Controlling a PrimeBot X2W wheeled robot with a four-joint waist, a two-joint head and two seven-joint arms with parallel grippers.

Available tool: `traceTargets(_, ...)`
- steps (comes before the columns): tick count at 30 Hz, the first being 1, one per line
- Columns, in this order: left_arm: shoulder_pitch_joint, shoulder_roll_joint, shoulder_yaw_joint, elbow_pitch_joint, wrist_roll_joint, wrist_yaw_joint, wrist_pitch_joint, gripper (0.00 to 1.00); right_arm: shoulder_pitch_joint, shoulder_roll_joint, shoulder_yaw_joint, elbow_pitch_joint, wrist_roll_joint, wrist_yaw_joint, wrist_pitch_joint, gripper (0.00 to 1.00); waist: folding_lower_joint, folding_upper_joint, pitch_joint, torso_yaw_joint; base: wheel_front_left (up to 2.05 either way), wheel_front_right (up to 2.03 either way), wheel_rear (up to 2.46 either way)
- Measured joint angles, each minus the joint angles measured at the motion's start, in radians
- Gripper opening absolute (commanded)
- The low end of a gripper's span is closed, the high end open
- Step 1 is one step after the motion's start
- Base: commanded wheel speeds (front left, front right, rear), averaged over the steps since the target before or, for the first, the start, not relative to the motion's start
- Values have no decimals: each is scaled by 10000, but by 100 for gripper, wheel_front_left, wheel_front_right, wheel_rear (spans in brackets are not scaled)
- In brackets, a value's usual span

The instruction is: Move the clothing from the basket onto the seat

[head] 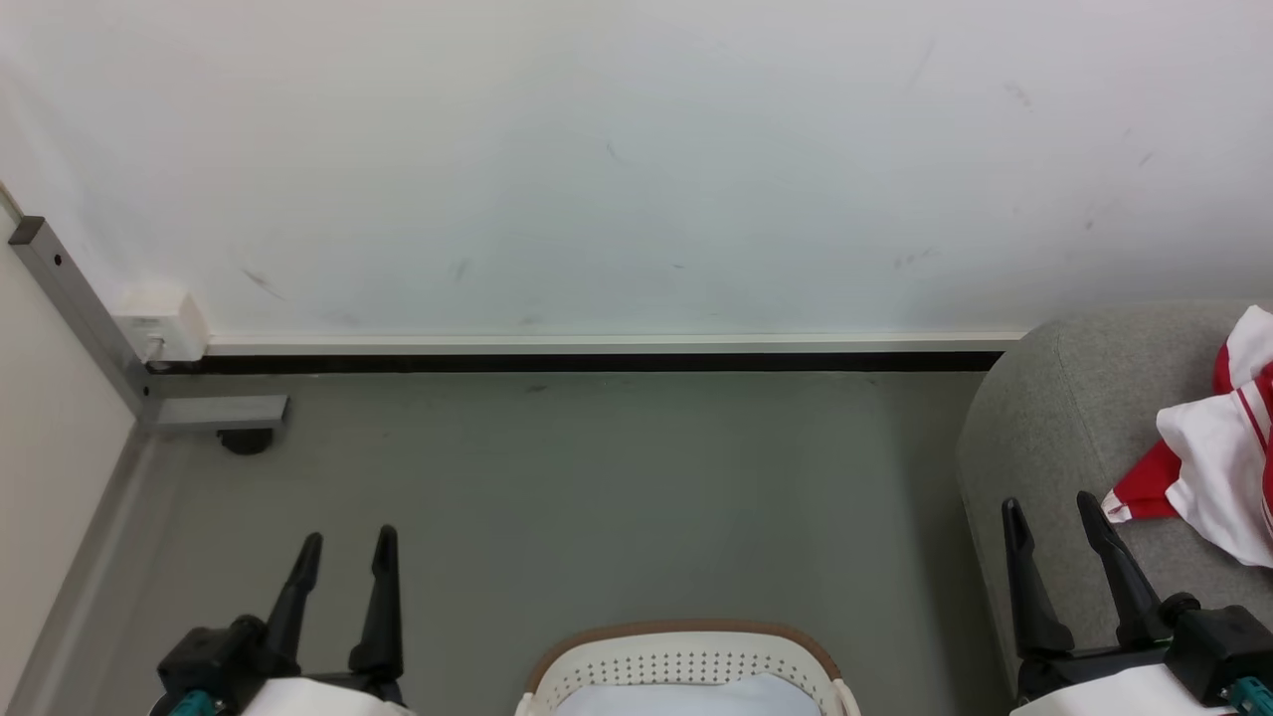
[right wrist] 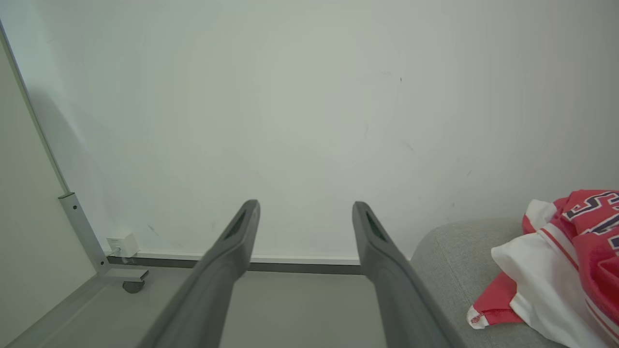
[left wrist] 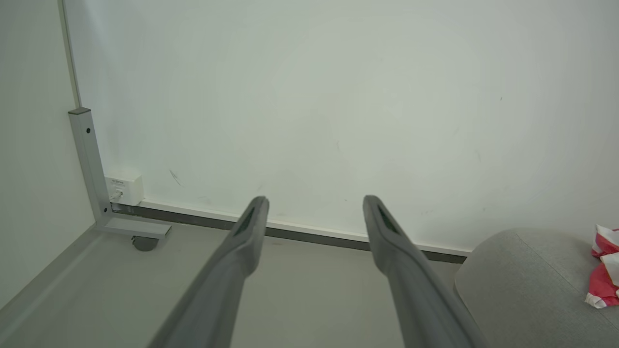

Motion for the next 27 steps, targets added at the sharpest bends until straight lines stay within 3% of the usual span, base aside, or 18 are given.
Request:
traceTargets(14, -17, -157, 186, 165, 173, -163, 0, 100, -15, 50, 69, 36, 6, 0, 0, 100, 0, 0, -26, -33, 0, 0, 0)
traceTargets(15, -9, -167, 188, 211, 165, -165, 0, 0, -8, 56, 69, 56, 8, 0, 2, 0, 0, 0, -28, -35, 0, 0, 0)
traceTargets(20, 246, -295, 163, 627, 42, -163, 88, 0, 328, 157, 109, 435, 98, 2, 67, 0, 0, 0, -27, -31, 0, 0, 0)
traceTargets(27, 240, -297, 293, 652, -1183, -163, 481, 0, 362, 163, -42, 453, 1329, 2, 408, 0, 0, 0, -15, 1, 0, 0, 0)
